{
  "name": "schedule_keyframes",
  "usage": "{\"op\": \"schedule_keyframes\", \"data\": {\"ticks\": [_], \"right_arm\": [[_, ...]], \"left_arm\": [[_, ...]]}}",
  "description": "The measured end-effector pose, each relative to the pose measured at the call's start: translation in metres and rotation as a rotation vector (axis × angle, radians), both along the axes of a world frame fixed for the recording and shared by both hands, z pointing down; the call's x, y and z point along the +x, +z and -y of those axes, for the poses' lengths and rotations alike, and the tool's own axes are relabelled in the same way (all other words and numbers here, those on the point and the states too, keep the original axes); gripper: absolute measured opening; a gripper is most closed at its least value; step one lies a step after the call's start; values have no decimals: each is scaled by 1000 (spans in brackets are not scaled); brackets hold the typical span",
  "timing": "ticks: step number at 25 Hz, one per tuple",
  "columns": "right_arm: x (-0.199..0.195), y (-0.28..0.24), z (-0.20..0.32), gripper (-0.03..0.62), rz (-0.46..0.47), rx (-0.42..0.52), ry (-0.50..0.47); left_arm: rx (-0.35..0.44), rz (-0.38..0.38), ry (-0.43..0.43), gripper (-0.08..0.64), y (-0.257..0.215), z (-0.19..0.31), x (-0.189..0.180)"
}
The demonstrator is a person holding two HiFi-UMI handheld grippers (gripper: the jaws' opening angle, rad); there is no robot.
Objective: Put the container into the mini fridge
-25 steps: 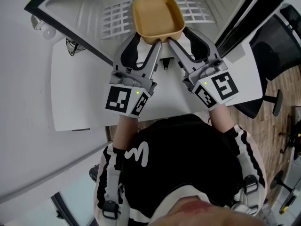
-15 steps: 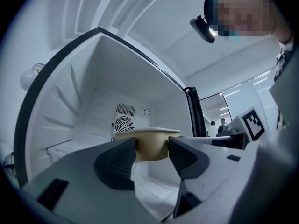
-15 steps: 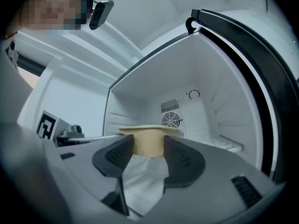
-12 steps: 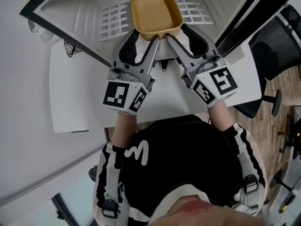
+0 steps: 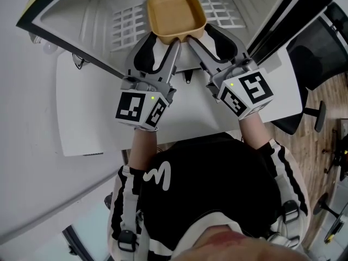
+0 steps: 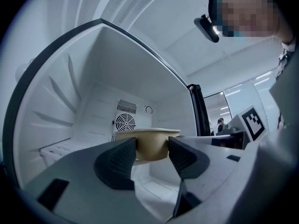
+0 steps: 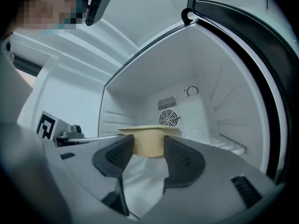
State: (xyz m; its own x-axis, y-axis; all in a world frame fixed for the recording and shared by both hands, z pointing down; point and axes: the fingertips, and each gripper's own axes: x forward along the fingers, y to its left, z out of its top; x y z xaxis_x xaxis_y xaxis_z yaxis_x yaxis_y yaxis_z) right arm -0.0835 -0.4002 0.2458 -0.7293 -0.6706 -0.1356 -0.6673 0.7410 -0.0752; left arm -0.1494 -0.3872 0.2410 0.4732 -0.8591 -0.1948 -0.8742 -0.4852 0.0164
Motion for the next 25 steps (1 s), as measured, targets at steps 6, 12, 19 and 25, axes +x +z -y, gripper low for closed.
{"op": "schedule_keyframes", "data": {"ticks": [6,12,19,25], "right_arm": [[-1,1,6,209,-13,-11,9],[-3,4,10,209,-27,-23,15],[-3,6,15,209,-14,-46,19],[-4,5,17,207,-15,-49,33]], "left_arm": [[-18,10,-4,222,1,6,-1],[-37,2,-2,221,3,11,-3],[-41,-4,4,218,5,15,-3],[-47,-10,3,216,4,18,-4]]}}
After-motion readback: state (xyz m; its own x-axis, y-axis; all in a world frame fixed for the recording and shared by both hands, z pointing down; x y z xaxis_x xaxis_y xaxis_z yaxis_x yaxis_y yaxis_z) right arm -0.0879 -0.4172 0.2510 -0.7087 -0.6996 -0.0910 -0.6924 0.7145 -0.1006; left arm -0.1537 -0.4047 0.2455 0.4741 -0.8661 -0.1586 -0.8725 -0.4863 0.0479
